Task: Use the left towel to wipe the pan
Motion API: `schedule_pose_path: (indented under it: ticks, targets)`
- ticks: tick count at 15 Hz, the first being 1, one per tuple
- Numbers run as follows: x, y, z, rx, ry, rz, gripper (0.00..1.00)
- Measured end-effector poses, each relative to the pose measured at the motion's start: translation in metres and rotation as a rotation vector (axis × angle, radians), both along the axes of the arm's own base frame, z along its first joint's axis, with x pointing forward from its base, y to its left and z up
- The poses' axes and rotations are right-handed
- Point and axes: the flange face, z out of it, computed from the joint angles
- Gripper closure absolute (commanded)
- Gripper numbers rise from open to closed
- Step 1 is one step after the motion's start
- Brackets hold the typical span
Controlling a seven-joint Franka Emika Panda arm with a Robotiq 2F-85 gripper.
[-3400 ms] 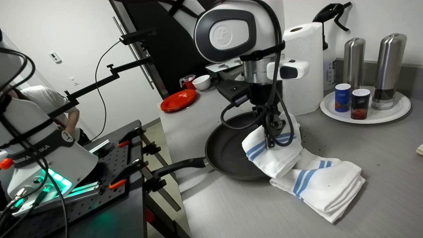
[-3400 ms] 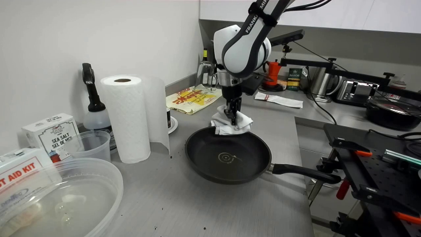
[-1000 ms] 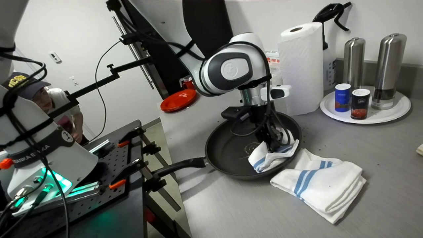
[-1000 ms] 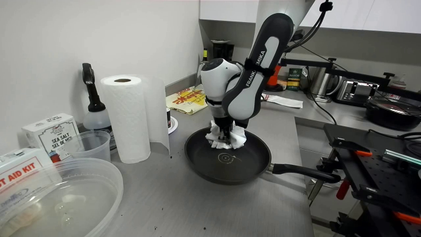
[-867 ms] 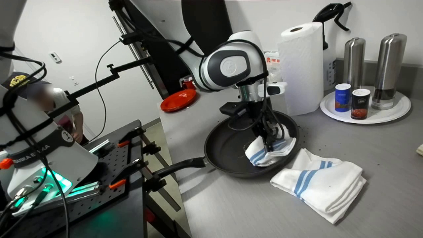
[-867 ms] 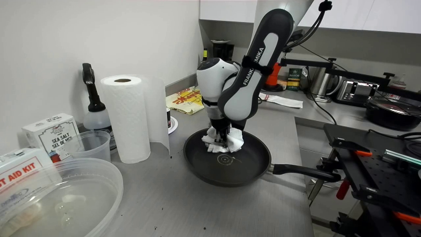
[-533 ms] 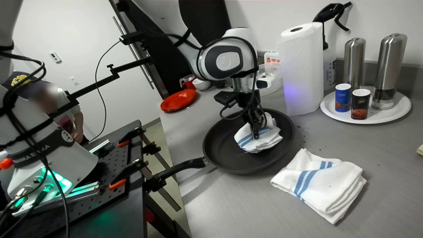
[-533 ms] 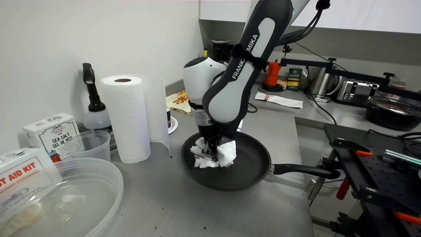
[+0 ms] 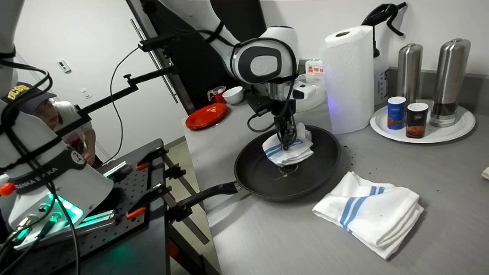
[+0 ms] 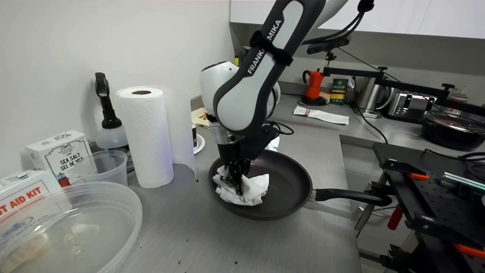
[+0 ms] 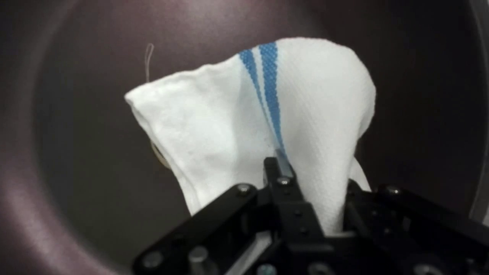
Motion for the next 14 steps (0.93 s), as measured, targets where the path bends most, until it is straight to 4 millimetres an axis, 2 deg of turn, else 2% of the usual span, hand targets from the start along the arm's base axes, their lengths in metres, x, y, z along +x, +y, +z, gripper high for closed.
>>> schedule_pose_path:
  ticks: [6, 12, 14]
  targets:
    - [0.022, -0.016, 0.025, 0.116, 0.058, -0.143, 0.96]
    - [0.045, -0.036, 0.062, 0.207, 0.065, -0.247, 0.96]
    - [0.052, -0.036, 0.082, 0.219, 0.055, -0.248, 0.96]
